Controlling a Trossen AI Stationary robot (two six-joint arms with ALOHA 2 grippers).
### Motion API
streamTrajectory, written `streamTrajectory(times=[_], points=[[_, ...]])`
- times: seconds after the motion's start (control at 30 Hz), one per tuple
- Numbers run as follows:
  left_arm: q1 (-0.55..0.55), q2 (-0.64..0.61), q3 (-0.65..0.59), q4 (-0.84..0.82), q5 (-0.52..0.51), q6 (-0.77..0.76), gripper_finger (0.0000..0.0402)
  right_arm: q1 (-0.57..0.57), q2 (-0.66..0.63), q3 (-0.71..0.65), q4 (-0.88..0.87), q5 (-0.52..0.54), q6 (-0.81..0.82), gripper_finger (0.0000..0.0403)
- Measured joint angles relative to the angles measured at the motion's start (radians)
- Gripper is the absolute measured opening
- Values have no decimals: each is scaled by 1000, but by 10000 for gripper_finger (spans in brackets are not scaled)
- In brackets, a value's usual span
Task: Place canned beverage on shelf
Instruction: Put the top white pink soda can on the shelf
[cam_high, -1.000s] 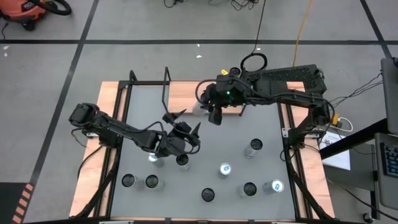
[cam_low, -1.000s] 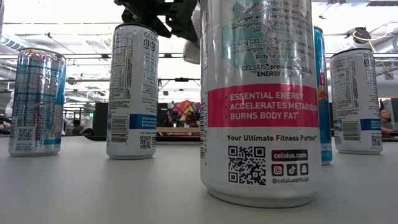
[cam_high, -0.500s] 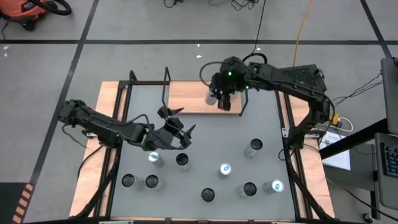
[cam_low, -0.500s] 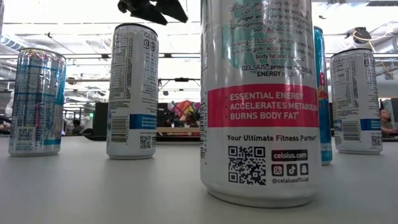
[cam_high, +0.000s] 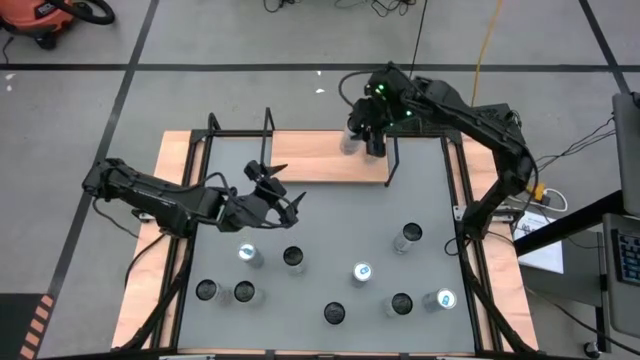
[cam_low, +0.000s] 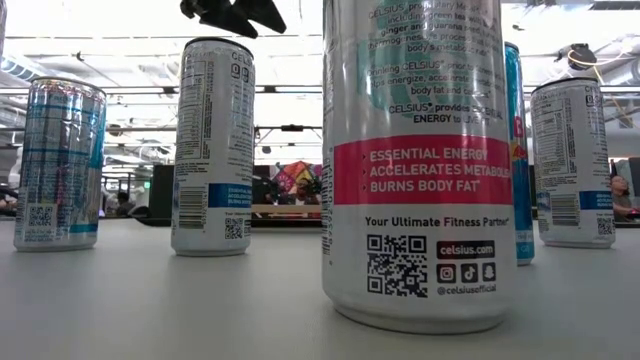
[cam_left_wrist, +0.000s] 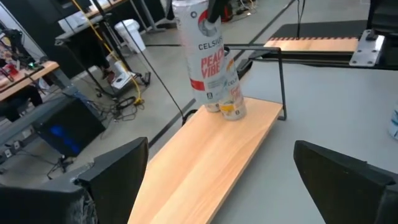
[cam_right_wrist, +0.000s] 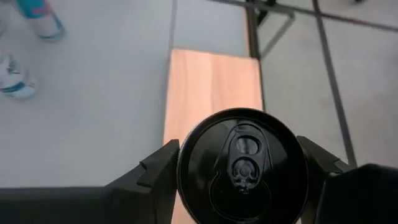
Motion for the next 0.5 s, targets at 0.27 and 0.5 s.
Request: streamTrajectory(times=[0.27, 0.5], points=[[0, 0, 0, -18, 1, -3, 397, -63, 61, 0, 50, -53, -97, 186], [0, 0, 0, -19, 1, -3, 397, -130, 138, 0, 83, -95, -245, 187]])
